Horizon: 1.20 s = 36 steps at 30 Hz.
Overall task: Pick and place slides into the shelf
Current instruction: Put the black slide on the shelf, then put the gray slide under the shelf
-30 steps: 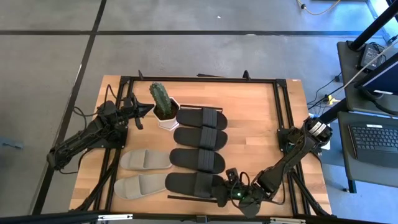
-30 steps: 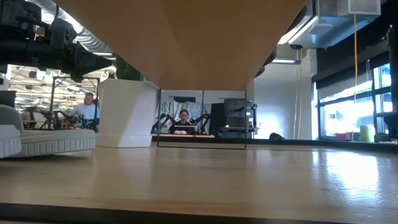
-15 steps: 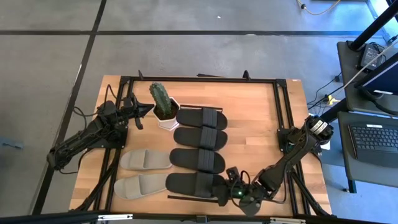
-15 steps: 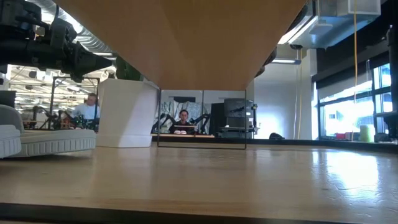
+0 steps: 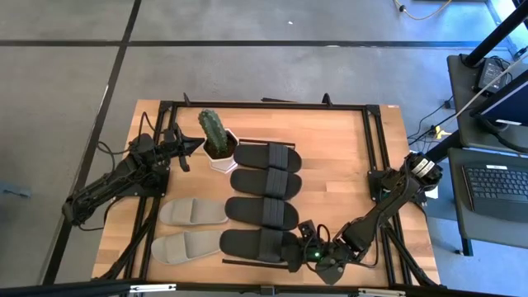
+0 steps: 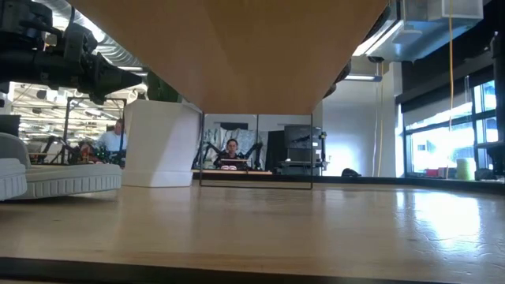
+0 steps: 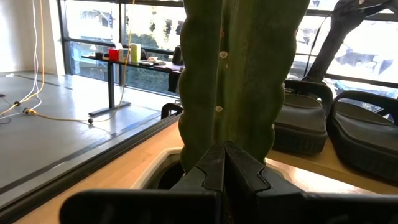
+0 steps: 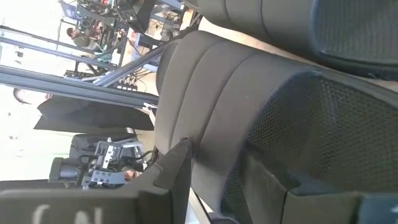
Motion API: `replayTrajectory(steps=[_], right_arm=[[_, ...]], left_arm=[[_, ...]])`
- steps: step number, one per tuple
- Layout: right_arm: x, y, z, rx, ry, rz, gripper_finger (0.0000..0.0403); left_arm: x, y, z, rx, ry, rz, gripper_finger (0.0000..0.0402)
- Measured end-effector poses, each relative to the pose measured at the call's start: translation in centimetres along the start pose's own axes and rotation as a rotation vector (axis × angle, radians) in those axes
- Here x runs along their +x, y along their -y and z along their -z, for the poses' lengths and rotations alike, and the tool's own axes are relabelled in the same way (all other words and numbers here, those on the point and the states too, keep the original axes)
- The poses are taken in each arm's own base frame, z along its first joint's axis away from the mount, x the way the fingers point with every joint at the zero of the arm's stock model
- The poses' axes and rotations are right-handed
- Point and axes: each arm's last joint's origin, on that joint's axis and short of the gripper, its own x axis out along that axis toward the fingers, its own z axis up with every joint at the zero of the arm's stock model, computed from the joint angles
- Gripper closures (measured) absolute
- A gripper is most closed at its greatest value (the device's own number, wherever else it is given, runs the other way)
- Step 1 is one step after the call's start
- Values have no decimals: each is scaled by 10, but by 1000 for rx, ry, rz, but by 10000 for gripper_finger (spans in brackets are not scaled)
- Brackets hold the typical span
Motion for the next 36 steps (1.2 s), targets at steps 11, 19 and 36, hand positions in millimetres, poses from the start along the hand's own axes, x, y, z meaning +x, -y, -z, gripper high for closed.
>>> replayTrajectory(steps=[11, 19, 36], right_arm=[[-19, -32, -12, -33, -5, 211, 275], [-26, -38, -17, -23, -52, 295, 275], [-92, -42, -56, -535, -143, 841, 275]], left_arm=[[0, 0, 0, 0, 0, 0, 401], [0, 0, 0, 0, 0, 0, 401], [0, 0, 0, 0, 1, 0, 401]])
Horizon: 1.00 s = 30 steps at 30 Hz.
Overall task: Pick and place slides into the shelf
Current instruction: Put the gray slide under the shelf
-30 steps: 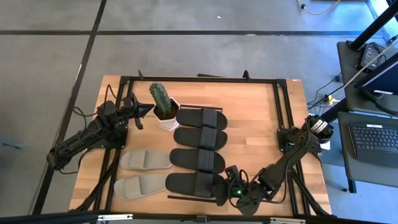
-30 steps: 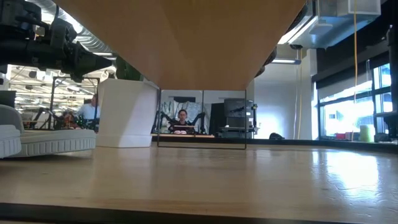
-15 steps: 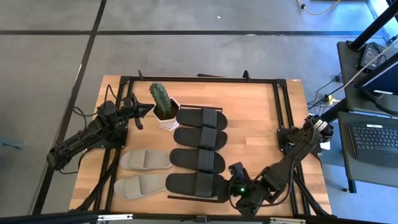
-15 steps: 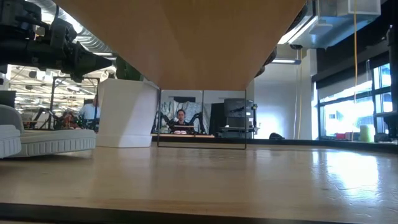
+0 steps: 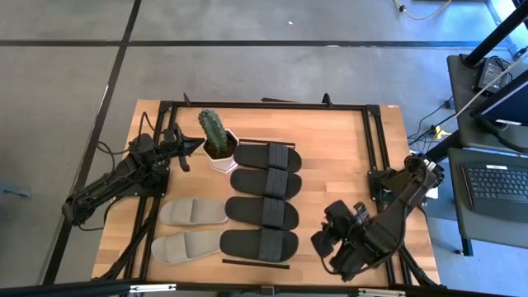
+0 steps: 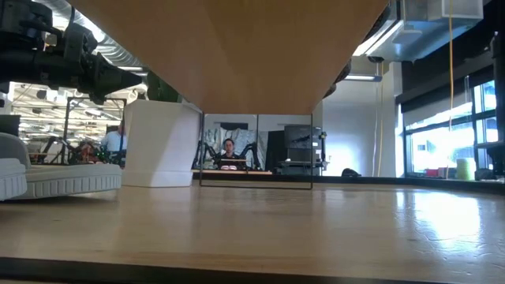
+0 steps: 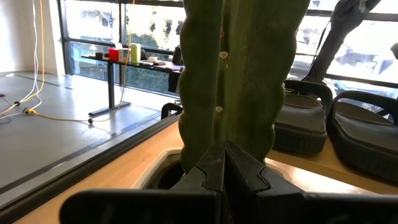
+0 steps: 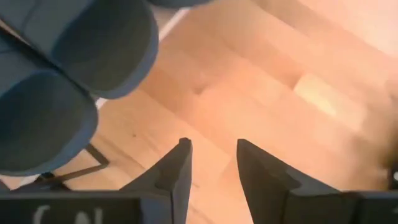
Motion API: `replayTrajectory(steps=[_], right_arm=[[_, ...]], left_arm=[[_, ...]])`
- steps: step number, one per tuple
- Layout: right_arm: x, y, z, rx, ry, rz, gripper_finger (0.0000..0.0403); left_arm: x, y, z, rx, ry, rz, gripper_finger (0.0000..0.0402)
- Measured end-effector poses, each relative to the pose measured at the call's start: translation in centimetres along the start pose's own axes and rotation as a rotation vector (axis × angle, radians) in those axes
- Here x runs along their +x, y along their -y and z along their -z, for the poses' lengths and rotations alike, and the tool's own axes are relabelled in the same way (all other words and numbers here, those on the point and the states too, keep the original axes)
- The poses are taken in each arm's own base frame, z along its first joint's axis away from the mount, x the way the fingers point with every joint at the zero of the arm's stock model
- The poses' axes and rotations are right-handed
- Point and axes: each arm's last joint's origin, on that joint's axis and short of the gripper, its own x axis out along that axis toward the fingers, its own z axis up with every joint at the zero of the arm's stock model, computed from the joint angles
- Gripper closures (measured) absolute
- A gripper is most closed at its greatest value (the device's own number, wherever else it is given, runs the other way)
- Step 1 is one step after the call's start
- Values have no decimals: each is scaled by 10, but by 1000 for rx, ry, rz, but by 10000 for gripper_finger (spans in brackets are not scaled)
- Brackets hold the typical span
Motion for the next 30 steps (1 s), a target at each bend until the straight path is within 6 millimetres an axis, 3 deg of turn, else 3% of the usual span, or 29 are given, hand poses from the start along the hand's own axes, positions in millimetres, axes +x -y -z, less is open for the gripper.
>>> replayTrajectory(steps=[5, 11, 14, 17, 24, 30], right_arm=[[-3, 21, -16, -64, 74, -17, 275], [-12, 94, -35, -111, 164, -55, 275], [-3, 129, -38, -103, 229, -79, 275], [17, 149, -34, -77, 292, -117, 275], [71, 153, -15, -87, 398, -266, 275], [101, 150, -9, -81, 441, -320, 275]], left_arm=[[0, 0, -1, 4, 14, 2, 401], [0, 0, -2, 3, 21, 0, 401], [0, 0, -2, 5, 22, -1, 401], [0, 0, -2, 5, 21, -1, 401], [0, 0, -2, 4, 22, -1, 401], [0, 0, -2, 4, 22, -1, 401]])
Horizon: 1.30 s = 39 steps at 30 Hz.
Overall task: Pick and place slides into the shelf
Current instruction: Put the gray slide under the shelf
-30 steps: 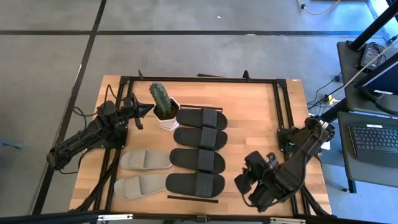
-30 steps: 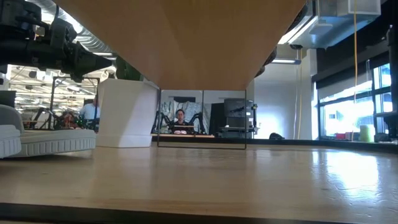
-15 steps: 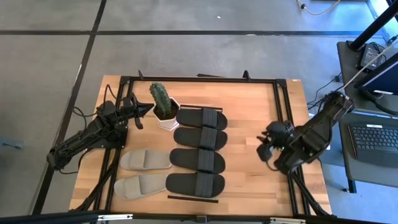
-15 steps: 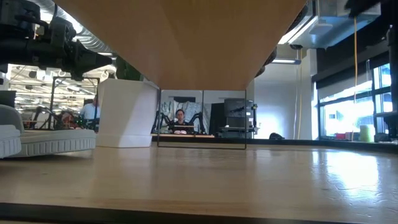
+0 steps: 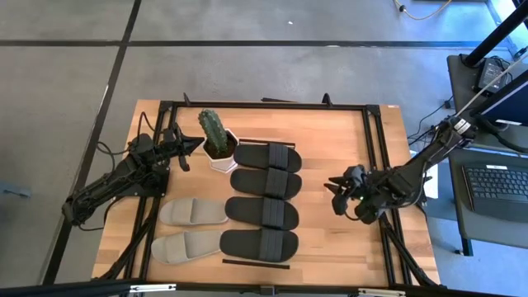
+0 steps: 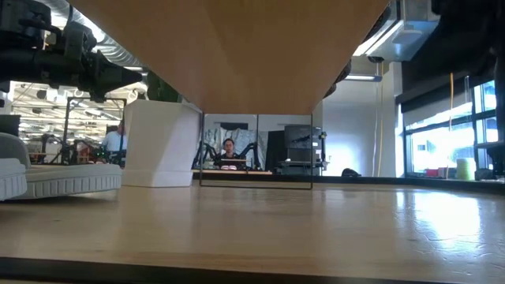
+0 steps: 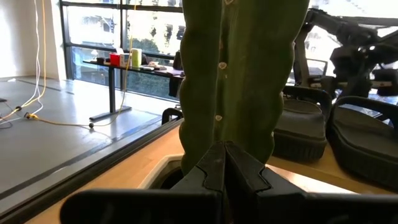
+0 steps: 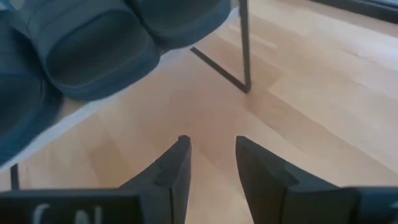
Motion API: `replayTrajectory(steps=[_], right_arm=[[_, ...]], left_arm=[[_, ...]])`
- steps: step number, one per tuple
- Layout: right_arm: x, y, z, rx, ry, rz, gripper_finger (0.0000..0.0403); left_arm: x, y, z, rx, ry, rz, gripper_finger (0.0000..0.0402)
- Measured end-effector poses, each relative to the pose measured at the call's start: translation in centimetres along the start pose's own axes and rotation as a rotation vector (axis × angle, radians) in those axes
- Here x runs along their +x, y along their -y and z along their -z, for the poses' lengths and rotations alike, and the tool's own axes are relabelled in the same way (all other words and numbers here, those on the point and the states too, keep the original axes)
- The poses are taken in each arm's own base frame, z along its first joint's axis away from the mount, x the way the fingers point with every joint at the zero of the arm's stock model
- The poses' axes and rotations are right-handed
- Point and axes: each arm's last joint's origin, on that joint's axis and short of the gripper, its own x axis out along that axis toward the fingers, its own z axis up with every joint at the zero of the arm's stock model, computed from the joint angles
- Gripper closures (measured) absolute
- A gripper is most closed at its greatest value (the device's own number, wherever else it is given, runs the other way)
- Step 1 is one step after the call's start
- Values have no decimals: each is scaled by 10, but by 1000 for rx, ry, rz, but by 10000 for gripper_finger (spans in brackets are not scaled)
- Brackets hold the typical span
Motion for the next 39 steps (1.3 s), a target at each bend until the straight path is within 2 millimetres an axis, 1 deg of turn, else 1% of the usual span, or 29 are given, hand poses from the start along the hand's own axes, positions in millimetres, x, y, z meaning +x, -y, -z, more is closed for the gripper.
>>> replayTrajectory(steps=[8, 11, 16, 19, 24, 28, 30, 32, 35, 39], right_arm=[[31, 17, 25, 51, 39, 1, 275], [39, 25, 33, 66, 48, 7, 275], [47, 40, 44, 35, 38, 60, 275], [51, 46, 45, 34, 40, 92, 275], [56, 52, 40, 52, 100, 159, 275], [59, 54, 36, 47, 111, 190, 275], [60, 55, 35, 49, 113, 198, 275], [61, 56, 35, 52, 114, 202, 275], [61, 56, 35, 53, 114, 202, 275], [61, 56, 35, 54, 112, 201, 275]], left_arm=[[0, 0, 0, 0, 0, 0, 401], [0, 0, 0, 2, 0, 0, 401], [0, 0, 0, 2, 0, 0, 401], [0, 0, 0, 0, 0, 0, 401], [0, 0, 0, -4, 0, 0, 401], [0, 0, 0, -11, 3, -3, 400], [0, 0, -1, -29, 10, -9, 388], [0, 0, -1, -30, 11, -9, 367], [0, 0, -1, -31, 9, 1, 323], [0, 3, 0, -24, -8, 102, 260]])
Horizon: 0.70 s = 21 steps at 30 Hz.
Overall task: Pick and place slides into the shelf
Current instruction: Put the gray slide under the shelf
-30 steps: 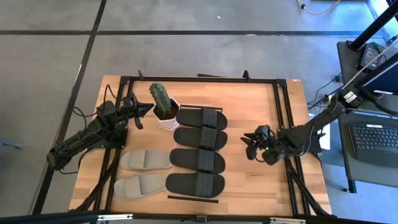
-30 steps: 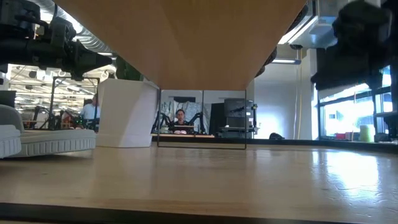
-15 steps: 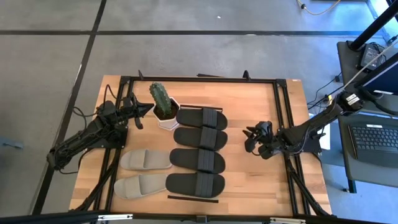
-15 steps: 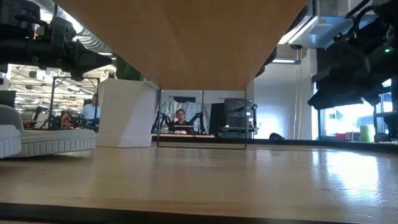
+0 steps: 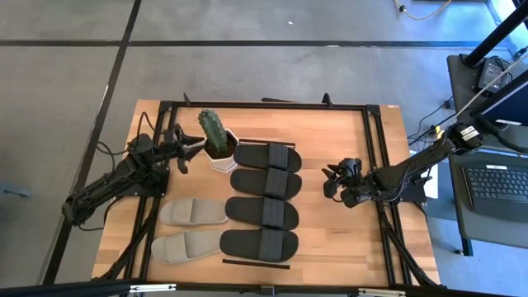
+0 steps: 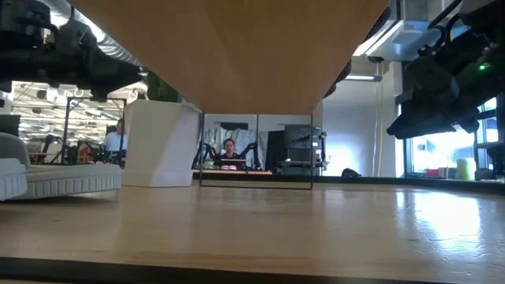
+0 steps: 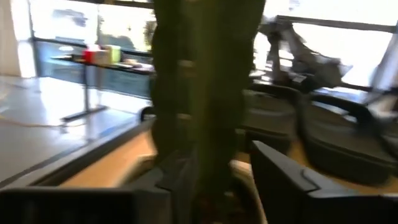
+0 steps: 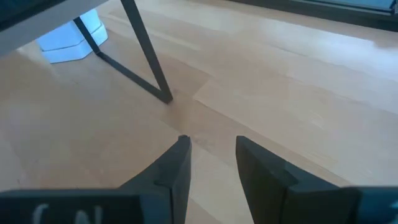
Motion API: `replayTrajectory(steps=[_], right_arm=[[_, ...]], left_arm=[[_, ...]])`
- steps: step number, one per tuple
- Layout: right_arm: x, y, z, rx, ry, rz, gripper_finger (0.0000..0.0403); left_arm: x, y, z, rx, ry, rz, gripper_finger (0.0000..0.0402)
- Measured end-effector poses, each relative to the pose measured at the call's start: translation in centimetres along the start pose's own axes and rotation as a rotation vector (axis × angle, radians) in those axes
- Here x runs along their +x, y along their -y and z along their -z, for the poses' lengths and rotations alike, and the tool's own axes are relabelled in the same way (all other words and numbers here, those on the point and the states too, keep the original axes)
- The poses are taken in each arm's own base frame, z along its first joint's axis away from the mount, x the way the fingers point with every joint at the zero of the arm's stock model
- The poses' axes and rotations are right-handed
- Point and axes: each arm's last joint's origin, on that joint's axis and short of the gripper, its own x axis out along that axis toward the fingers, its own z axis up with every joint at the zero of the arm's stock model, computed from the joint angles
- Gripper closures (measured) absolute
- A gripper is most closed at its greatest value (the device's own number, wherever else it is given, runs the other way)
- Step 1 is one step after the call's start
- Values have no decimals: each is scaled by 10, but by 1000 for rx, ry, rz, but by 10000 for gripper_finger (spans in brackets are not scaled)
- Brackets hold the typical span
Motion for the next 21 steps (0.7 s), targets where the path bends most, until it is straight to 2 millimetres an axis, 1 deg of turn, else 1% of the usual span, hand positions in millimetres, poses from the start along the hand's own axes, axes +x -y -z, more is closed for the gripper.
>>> replayTrajectory(steps=[3, 6, 14, 18, 21], right_arm=[[0, 0, 0, -1, 0, 0, 275], [0, 0, 0, -2, 0, 0, 275], [0, 0, 0, 2, 0, -1, 275], [0, 0, 0, 6, 1, -3, 275], [0, -1, 0, 7, 2, -4, 275]], left_arm=[[0, 3, 1, 11, -19, 113, 224], [-1, 7, 0, -18, -35, 224, 206], [-3, 21, -10, 65, 32, 515, 206], [-6, 30, -24, 58, 39, 557, 206], [-9, 37, -35, 36, -15, 552, 207]])
